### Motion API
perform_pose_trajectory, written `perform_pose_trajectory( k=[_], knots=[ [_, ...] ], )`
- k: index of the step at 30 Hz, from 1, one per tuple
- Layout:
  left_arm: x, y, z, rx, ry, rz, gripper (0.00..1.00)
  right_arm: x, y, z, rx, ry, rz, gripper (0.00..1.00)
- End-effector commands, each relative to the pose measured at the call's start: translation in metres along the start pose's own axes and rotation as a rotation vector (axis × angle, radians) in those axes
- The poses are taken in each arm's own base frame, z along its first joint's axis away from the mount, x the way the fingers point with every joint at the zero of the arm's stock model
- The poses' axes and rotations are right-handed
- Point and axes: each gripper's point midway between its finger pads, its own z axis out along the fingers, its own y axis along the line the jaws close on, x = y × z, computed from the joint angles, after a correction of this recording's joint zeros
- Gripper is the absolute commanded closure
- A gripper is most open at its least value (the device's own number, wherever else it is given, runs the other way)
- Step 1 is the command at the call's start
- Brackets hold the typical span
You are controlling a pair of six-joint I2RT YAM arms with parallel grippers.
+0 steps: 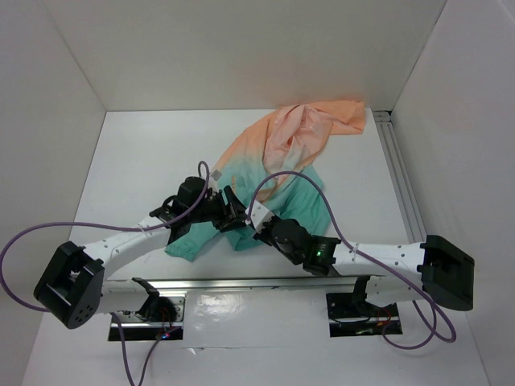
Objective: Zip up the jacket
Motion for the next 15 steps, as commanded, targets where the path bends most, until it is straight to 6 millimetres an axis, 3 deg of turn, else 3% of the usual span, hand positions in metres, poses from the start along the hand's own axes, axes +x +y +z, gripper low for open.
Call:
perform_pose_trajectory(
  k=[1,11,15],
  knots=[
    [-0.009,-0.018,0.006,0.064,-0.04,0.069,0.37,-0.025,-0.005,0.003,0.014,-0.054,0.049,1.0],
    [-0.001,-0.01,0.015,0.027,-0.015,0.085,0.56,-0.025,-0.005,0.003,0.013,-0.055,0.058,1.0],
    [0.0,-0.012,0.015,0.044,-0.012,0.082,0.57,-0.025,-0.005,0.003,0.013,-0.055,0.058,1.0]
  ],
)
